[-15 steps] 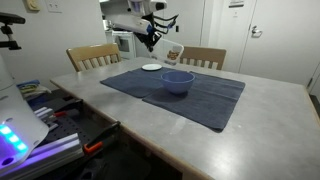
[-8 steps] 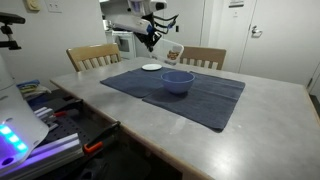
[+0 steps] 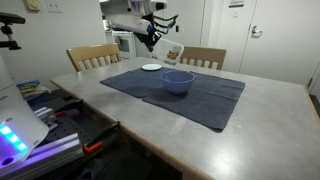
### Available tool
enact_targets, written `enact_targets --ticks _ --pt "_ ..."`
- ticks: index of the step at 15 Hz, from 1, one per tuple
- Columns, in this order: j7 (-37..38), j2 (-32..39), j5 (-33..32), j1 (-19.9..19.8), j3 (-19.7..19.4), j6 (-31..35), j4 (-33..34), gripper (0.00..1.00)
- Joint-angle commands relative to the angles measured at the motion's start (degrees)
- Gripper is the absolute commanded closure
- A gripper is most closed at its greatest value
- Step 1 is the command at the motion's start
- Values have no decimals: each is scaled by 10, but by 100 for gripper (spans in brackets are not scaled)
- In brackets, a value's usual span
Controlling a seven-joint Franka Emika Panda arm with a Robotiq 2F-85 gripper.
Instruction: Pour the contents of the tupperware into the blue bowl
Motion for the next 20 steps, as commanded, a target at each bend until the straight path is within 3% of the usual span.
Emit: enact_targets --ticks 1,13,20 --pt "-38 -4 29 -1 -5 -4 3 98" --pt "-213 -15 227 -9 -19 -54 14 98" --pt "-322 -36 347 -24 -67 -124 2 98"
